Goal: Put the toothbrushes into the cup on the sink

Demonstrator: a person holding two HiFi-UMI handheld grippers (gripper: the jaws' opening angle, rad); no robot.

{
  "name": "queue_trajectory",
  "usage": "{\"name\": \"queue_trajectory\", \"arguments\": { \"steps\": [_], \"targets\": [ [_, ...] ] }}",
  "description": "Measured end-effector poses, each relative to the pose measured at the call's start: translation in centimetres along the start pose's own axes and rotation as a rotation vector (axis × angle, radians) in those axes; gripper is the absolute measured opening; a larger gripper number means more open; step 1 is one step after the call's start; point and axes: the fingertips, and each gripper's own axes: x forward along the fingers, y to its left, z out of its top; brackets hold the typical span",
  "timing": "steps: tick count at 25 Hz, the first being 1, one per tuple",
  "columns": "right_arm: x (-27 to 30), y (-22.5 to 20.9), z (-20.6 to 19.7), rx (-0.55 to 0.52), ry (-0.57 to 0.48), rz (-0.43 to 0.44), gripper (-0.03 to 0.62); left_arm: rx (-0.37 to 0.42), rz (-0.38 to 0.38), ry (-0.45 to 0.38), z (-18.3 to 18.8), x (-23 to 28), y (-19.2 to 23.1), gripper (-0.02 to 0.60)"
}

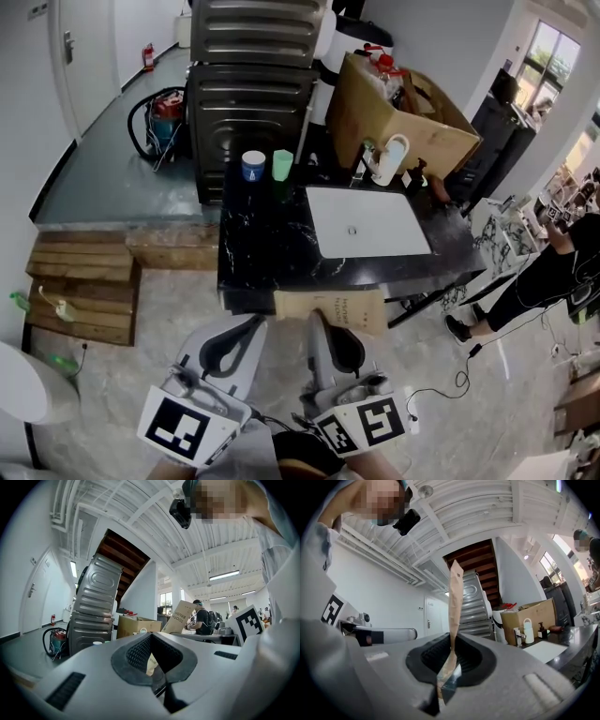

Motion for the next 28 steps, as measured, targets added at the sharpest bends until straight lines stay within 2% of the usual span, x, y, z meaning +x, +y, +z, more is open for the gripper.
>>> {"name": "queue_trajectory", "arguments": {
  "steps": [2, 6, 16, 28],
  "targets": [
    [1.0, 0.0, -0.3, -0.004, -0.001, -0.004, 0.026, 0.002, -0.007, -0.005, -0.2, 0.6, 1.1, 0.003],
    [2.6, -0.3, -0.5, -0.013, 0.006, -0.013, 0.026, -0.100, -0.019, 0.024, -0.5, 1.9, 2.0, 0.003],
    [4.9, -1.0, -1.4, -0.029, 0.033, -0.035, 0.026, -0.125, -0.036, 0.023, -1.1, 3.4, 3.9, 0.003],
    [8.8, -3.0, -2.3, -0.014, 0.043, -0.008, 0.026, -0.127, 0.004, 0.047, -2.1, 6.3, 6.8, 0.003]
  ]
}}
